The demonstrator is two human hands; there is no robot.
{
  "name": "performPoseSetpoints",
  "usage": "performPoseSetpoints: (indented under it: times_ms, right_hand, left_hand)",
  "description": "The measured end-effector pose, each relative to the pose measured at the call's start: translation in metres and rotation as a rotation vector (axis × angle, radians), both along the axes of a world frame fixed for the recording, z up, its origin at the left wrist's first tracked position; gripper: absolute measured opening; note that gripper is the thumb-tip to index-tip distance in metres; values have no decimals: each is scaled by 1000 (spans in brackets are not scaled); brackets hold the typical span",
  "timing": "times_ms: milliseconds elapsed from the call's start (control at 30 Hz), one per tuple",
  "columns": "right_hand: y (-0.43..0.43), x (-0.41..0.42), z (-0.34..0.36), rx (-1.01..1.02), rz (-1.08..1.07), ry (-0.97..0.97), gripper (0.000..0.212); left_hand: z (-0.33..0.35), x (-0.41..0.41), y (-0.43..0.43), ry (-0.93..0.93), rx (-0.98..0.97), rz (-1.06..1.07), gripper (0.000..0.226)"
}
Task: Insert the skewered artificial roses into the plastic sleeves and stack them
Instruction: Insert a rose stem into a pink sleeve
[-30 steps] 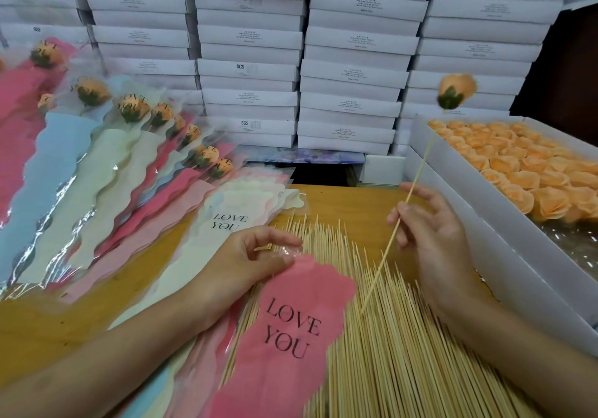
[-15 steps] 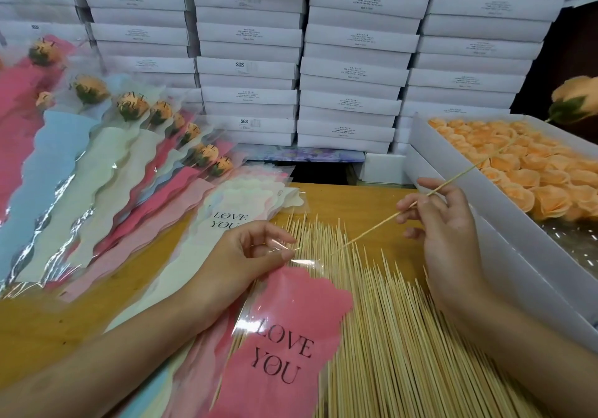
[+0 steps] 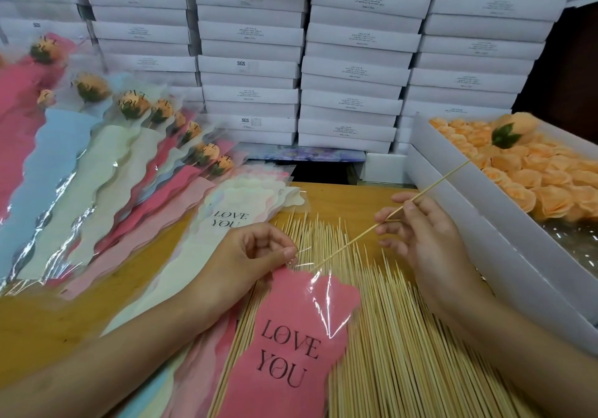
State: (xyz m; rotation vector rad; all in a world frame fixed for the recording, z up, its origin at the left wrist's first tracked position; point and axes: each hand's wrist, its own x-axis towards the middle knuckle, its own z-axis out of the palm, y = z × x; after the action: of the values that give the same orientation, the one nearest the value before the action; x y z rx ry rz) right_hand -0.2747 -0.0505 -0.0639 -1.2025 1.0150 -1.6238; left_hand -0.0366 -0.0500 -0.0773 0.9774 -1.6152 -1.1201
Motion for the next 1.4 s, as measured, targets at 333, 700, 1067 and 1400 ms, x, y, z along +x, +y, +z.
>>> performPoseSetpoints:
  times_ms: [333, 700, 1067, 1400]
  right_hand:
    - [11, 14, -3, 100, 190, 179, 17]
    - [19, 22, -4, 175, 368, 297, 10]
    - [11, 15, -6, 159, 207, 134, 15]
    - [7, 10, -7, 94, 66, 62, 29]
  left_hand:
    - [3, -2, 2, 66, -13, -27, 4]
    - [4, -2, 3, 74, -11, -10, 4]
    - [3, 4, -1, 245, 231, -149, 37]
    - [11, 4, 11, -94, 266, -418, 22]
